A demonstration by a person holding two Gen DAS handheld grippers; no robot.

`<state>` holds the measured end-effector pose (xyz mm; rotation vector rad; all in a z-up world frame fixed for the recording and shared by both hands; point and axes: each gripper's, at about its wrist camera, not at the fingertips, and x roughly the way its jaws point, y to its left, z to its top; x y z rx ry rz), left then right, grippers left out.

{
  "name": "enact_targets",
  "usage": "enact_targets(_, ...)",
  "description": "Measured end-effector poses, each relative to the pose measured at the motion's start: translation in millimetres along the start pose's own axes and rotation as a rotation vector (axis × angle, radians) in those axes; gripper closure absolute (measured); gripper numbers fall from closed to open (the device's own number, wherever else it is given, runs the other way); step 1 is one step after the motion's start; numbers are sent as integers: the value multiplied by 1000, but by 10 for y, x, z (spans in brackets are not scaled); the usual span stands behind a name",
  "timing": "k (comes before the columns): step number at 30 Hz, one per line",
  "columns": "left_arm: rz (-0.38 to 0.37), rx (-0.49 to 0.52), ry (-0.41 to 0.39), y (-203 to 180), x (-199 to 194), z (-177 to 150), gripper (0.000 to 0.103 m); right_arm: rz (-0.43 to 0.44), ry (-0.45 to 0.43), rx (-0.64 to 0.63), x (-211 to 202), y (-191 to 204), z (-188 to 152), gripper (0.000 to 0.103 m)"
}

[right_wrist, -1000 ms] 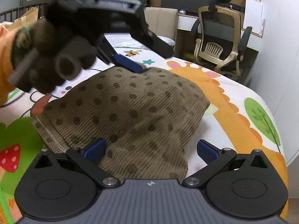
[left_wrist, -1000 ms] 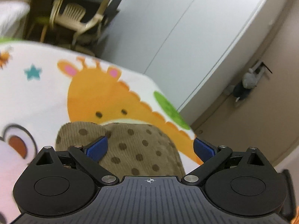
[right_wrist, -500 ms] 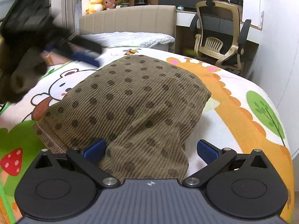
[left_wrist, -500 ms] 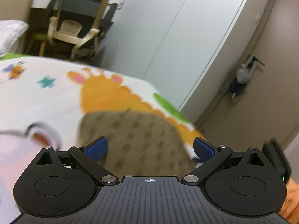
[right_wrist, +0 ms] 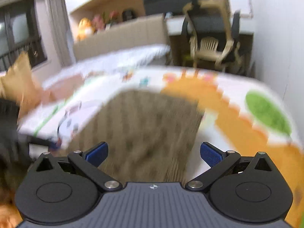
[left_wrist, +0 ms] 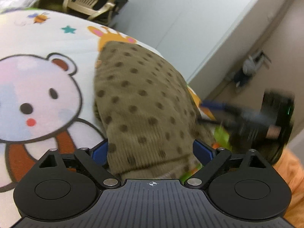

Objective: Fold clothes

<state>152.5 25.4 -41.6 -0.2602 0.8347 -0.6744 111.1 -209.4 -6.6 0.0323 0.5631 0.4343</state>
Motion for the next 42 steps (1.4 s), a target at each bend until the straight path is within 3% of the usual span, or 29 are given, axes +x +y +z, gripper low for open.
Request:
enact_targets(3,71,53,21,-121,77,-26,10,-85,-62,-62,102,0,286,0)
enact_targets(7,104,63,24,-179,77,-41,10,-211,41,-139,696,-99,378,0)
enact_targets(10,100,58,22,-181,48,-37,10,-248,124,-126,1027,-246,269,0)
enact_targets(14,40,45,-29,-152,-130,29,8,-258,109,-100,874,-283,245,0)
enact_targets(17,6,-24,-86,-10,-241,147,7,-160,110,-7,586,-303,179,0)
enact_targets(20,28,-66,-90,118,-135,304,7,-6,125,128,383,-331,62,0)
enact_targets(22,46,-88,-87,196,-46,409,7,50,155,140,329,-275,-65,0)
enact_targets(25,72,-122,-83,313,87,568,7,2,221,6,377,-94,-262,0)
enact_targets(29,41,-133,-46,376,228,635,7,-53,202,-106,320,-36,-372,0)
enact_targets(34,-32,-152,14,371,325,501,7,43,170,175,385,-317,-215,0)
enact_targets(38,13,-129,-1,288,350,476,13,37,193,193,662,-322,-223,1)
enact_targets(42,23,-145,-15,330,324,489,18,109,162,171,844,-313,-99,4)
